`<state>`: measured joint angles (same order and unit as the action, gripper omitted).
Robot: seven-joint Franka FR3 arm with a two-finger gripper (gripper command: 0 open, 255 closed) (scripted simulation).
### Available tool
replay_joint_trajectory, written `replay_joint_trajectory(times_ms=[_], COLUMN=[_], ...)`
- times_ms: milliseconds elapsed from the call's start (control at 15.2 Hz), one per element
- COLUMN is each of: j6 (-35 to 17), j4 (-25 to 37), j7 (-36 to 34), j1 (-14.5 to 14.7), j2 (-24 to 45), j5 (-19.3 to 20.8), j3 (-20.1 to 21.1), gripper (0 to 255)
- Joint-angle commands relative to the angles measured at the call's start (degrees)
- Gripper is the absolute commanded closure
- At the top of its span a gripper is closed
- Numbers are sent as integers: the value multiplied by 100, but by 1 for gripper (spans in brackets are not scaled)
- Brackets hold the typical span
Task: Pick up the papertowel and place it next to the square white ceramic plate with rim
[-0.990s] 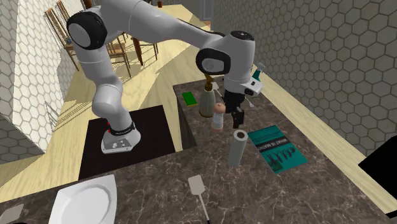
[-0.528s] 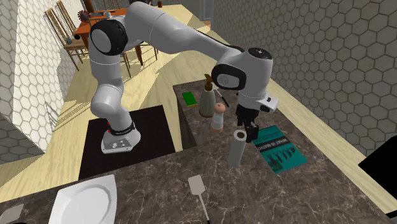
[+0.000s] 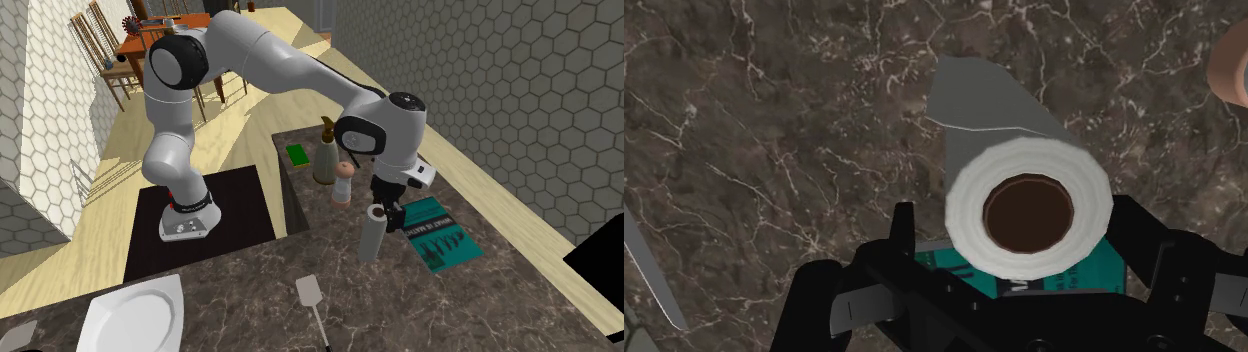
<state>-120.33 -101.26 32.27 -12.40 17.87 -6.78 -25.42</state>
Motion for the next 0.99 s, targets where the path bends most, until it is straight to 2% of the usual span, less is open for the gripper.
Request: replay_joint_trajectory(times_ms=[0,264,330,924], j6=[-15,-14,-14,-15], j4=[-5,-5,-5,-5], j7=[6,5,5,6], j1=[-4,-4,-4,-4], j2=[8,8,8,8], j5=[-6,-5,-5,-6], j3=[1,1,1,1], gripper=[0,0,255,255])
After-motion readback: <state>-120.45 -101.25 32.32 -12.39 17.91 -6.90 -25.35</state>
